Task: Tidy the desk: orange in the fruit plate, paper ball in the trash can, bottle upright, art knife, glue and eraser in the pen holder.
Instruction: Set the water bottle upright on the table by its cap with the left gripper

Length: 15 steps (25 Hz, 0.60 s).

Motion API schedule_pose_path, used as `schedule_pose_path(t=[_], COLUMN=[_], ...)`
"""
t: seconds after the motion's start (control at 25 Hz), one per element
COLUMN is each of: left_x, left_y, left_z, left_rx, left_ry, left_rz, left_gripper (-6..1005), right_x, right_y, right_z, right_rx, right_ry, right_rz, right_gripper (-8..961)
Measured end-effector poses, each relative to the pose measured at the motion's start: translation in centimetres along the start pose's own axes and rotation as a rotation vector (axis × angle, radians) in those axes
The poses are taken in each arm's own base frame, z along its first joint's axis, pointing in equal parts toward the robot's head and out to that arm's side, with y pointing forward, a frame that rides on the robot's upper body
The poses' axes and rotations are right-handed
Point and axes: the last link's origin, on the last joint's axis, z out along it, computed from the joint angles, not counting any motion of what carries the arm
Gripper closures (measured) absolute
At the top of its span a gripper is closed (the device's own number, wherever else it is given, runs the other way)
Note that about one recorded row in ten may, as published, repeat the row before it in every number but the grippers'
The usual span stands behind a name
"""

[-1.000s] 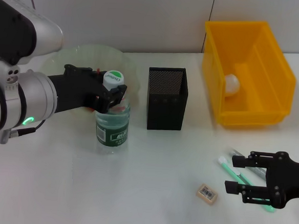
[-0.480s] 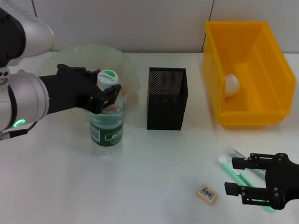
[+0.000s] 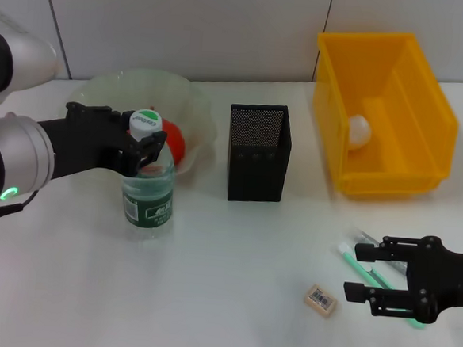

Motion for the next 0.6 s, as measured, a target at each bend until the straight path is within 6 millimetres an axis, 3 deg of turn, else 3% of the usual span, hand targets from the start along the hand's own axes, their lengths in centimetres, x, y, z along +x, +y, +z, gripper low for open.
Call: schedule_pose_path(t=[0.6], left_x=[-0.04], left_y=[-0.18], left_z=[-0.31], left_rx=[0.008], left_ry=[0.005], left_rz=[0.008], left_gripper=[553], right_x=[-0.01], right_y=[-0.24], right_z=[0.28], right_rx=[0.001], right_ry=[0.011], right_rz=[0.001], right_gripper=[283])
